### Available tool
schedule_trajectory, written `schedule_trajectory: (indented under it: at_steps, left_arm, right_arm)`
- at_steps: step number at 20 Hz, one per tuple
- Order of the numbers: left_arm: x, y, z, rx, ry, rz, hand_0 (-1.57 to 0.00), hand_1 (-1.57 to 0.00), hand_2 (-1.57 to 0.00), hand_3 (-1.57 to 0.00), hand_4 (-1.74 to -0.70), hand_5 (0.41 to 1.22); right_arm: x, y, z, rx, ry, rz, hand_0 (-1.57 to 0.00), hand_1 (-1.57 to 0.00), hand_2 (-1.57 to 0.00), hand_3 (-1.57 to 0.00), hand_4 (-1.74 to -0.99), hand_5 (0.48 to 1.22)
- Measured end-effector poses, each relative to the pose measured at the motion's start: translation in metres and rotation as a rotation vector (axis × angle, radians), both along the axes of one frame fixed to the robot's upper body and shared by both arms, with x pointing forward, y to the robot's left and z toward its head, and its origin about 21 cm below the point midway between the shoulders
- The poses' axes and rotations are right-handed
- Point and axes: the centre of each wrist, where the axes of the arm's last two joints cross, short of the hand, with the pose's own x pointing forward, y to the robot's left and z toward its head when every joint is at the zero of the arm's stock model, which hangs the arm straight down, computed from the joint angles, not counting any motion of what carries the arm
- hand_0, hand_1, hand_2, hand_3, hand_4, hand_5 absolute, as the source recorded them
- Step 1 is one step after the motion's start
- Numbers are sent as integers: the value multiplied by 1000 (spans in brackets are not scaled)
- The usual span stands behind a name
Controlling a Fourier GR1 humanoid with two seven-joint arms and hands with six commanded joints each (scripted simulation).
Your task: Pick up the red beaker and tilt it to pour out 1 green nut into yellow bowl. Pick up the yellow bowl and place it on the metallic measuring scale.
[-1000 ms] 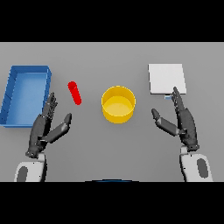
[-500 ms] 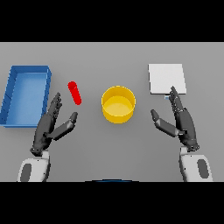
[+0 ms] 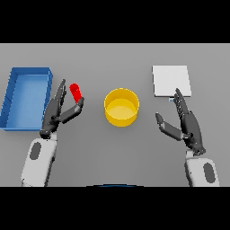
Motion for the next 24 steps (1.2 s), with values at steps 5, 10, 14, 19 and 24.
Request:
schedule_trajectory:
  at_steps: [5,10,14,19,24]
  left_arm:
    - [24,-14,-1,23,-5,-2,1,1,1,1,-1221,635]
    - [43,-17,-10,44,-13,-8,1,1,1,1,-1270,675]
    - [50,-27,-15,13,-36,-12,1,-6,-50,-30,-1347,726]
    - [55,-33,-20,-61,-40,34,-940,-921,-918,-832,-1425,943]
    - [58,-35,-23,-36,-73,35,-1364,-1358,-1357,-1176,-1621,1130]
  right_arm:
    - [2,-4,3,-13,14,-16,1,1,1,1,-1299,634]
    - [5,-3,2,-19,9,-22,1,1,1,1,-1301,644]
    - [2,-4,-1,-16,11,-28,1,1,1,1,-1301,647]
    - [3,-4,0,-14,16,-38,1,1,1,1,-1290,646]
    - [1,0,1,-22,15,-31,1,1,1,1,-1290,649]
